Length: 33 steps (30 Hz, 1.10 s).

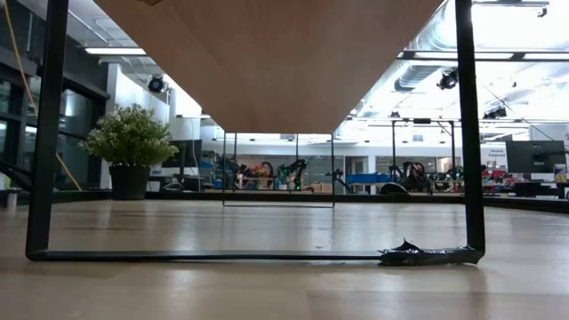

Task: Pick and place flowers into a vace then onto a shelf
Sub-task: Put the transparent vase with flowers on the shelf

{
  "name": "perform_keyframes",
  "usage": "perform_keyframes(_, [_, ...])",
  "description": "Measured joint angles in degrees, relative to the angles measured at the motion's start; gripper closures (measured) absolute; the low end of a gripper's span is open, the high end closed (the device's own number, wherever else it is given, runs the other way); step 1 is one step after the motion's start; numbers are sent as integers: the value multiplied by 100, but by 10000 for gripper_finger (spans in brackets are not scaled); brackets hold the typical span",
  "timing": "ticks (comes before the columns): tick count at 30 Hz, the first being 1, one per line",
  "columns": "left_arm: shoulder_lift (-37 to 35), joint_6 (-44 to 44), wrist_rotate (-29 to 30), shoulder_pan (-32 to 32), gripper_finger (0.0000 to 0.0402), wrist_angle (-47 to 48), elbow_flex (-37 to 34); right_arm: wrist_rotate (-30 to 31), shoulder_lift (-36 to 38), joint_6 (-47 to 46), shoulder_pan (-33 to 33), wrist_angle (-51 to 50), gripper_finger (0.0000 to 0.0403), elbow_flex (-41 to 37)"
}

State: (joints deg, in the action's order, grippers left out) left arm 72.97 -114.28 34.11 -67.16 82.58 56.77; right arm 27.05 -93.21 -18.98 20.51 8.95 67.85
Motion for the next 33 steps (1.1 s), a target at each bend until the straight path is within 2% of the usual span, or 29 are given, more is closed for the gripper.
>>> perform_keyframes(7, [0,0,0,0,9,-1,0,23,0,-2,0,0,215,-2])
perform_keyframes(18, [0,-19,4,0,10,-23,0,-156,-4,186,0,-35,160,-20])
perform_keyframes(33, [0,-22,4,0,9,-25,0,-156,-4,260,0,-20,157,-15])
